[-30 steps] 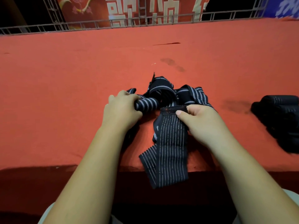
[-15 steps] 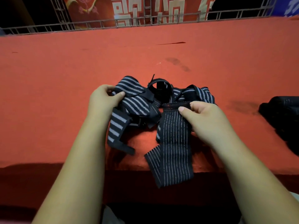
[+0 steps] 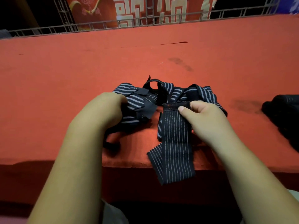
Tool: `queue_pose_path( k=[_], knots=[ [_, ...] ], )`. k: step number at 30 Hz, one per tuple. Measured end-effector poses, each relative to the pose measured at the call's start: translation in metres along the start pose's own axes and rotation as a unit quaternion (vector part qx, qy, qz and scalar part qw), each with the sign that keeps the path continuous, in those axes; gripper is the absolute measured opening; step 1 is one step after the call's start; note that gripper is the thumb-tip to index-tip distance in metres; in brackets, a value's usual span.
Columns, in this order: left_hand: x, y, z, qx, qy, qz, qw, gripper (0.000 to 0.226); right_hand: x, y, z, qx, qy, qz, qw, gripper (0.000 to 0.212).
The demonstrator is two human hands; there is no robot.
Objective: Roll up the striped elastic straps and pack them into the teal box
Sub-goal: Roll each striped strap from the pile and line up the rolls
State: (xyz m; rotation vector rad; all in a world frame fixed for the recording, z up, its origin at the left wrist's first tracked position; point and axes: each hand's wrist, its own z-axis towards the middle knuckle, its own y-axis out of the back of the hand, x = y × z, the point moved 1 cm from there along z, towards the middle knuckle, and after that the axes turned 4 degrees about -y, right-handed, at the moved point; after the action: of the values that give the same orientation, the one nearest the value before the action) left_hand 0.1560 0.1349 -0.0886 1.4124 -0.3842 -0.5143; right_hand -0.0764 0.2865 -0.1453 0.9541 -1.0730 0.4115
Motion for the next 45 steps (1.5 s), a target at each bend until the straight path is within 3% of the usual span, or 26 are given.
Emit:
queue_pose_path(
  k=[2,5,7,10,15,19,24,27,33,38,40,43,45],
  knots=[
    [0.005,-0.004,0.005,-0.022,0.007,0.022,0.999,0.055,0.0,-0.002,0.0,0.002,-0.001,-0.002,1.0,0.044],
    [-0.003,-0.001,0.008,-0.072,-0.06,-0.079,0.992,0.061,0.0,-0.005,0.001,-0.003,0.009,-0.009,1.0,0.047],
    [-0.015,-0.004,0.009,-0.046,-0.104,-0.121,0.986,0.076,0.0,-0.008,0.001,-0.005,0.015,-0.003,1.0,0.046],
    [-0.025,-0.025,0.014,-0.012,-0.119,-0.063,0.991,0.09,-0.001,-0.011,0.0,0.004,0.019,0.007,1.0,0.043],
    [-0.023,-0.043,0.026,-0.12,-0.078,-0.062,0.988,0.045,0.002,-0.009,-0.002,0.024,0.027,0.004,0.999,0.044],
    [-0.014,-0.042,0.031,-0.149,-0.041,-0.163,0.974,0.032,0.0,-0.012,0.0,0.023,0.06,-0.052,0.997,0.031],
    [-0.005,-0.021,0.015,-0.099,-0.041,-0.403,0.909,0.023,0.005,-0.022,0.001,0.047,0.134,-0.073,0.987,0.014],
    [-0.008,-0.015,0.001,-0.033,-0.074,-0.535,0.841,0.024,0.015,-0.026,0.0,0.069,0.163,-0.09,0.98,0.024],
    [-0.008,-0.017,-0.001,0.008,-0.106,-0.567,0.817,0.03,0.024,-0.04,0.001,0.069,0.186,-0.055,0.979,0.005],
    [-0.008,-0.018,-0.003,-0.001,-0.106,-0.552,0.827,0.039,0.021,-0.047,0.004,0.043,0.203,-0.066,0.976,0.021],
    [-0.008,-0.014,-0.004,-0.036,-0.08,-0.518,0.851,0.03,0.019,-0.046,0.007,0.029,0.209,-0.084,0.974,0.014],
    [-0.01,-0.002,-0.005,-0.081,-0.064,-0.417,0.903,0.011,0.019,-0.046,0.007,0.011,0.223,-0.096,0.97,0.018],
    [-0.018,0.008,-0.01,-0.092,-0.065,-0.378,0.919,0.005,0.021,-0.048,0.005,0.0,0.229,-0.105,0.968,0.022]
  ],
)
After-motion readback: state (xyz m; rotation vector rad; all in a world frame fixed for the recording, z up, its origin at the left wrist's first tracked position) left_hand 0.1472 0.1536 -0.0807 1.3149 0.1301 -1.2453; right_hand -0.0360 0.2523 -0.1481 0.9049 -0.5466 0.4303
